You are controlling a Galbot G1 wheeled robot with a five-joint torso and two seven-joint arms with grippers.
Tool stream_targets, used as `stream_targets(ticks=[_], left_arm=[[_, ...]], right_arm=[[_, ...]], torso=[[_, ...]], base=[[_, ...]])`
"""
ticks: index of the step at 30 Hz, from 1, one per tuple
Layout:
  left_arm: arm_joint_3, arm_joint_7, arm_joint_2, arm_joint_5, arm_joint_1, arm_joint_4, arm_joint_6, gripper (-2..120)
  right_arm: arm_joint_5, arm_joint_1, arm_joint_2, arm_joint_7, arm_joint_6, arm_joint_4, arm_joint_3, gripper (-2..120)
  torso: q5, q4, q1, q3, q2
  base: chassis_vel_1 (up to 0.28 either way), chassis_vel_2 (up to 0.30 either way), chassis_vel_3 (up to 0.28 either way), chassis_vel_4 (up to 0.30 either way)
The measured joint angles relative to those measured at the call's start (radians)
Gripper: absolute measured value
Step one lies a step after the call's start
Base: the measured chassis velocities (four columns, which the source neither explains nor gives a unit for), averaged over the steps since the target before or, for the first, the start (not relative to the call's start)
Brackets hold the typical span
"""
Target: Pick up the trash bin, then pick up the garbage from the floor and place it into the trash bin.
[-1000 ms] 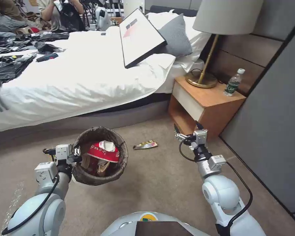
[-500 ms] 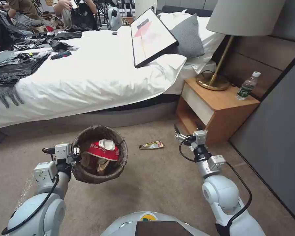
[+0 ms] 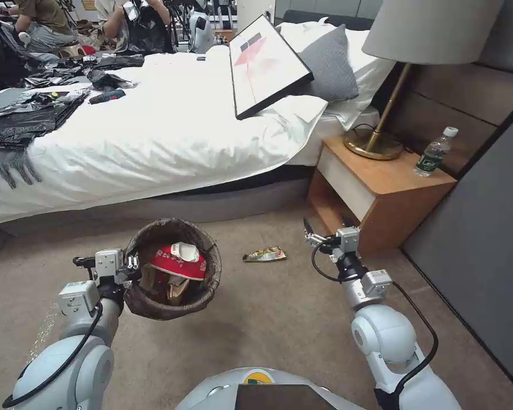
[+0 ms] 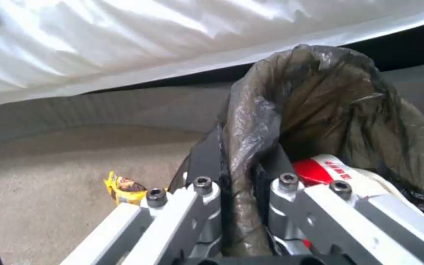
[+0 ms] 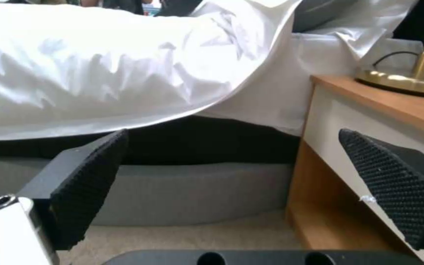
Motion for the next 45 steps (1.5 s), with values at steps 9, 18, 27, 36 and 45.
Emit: stream_targets(ticks=[9, 18, 27, 36, 45], left_arm=[[-0.001, 0.000, 0.000, 0.000, 0.001, 0.000, 0.000, 7], [-0.001, 0.001, -0.001, 0.000, 0.002, 0.000, 0.000, 7], [-0.002, 0.001, -0.001, -0.001, 0.002, 0.000, 0.000, 7], [-0.002, 0.001, 0.000, -0.004, 0.006, 0.000, 0.001, 7], [-0.007, 0.000, -0.001, -0.006, 0.019, 0.000, 0.004, 7]], right_arm=[[0.000, -0.002, 0.000, 0.000, 0.003, 0.000, 0.001, 100], [0.000, -0.004, -0.001, 0.000, 0.003, 0.001, 0.000, 100], [0.000, -0.003, -0.002, -0.001, 0.003, 0.001, -0.002, 100], [0.007, 0.018, -0.030, -0.032, -0.018, -0.016, -0.012, 100], [0.071, 0.146, -0.219, -0.206, -0.093, -0.195, -0.074, 100]], torso=[[0.0000, -0.0001, 0.000, 0.000, 0.000], [-0.0001, 0.0001, 0.000, 0.000, 0.000], [0.0000, -0.0001, 0.000, 0.000, 0.000], [0.0000, -0.0001, 0.000, 0.000, 0.000], [0.0001, -0.0001, 0.000, 0.000, 0.000]], base=[[-0.085, 0.088, 0.088, -0.085], [-0.098, 0.121, 0.103, -0.097], [-0.110, 0.100, 0.099, -0.107], [-0.063, 0.062, 0.061, -0.062], [0.000, 0.000, 0.000, 0.000]])
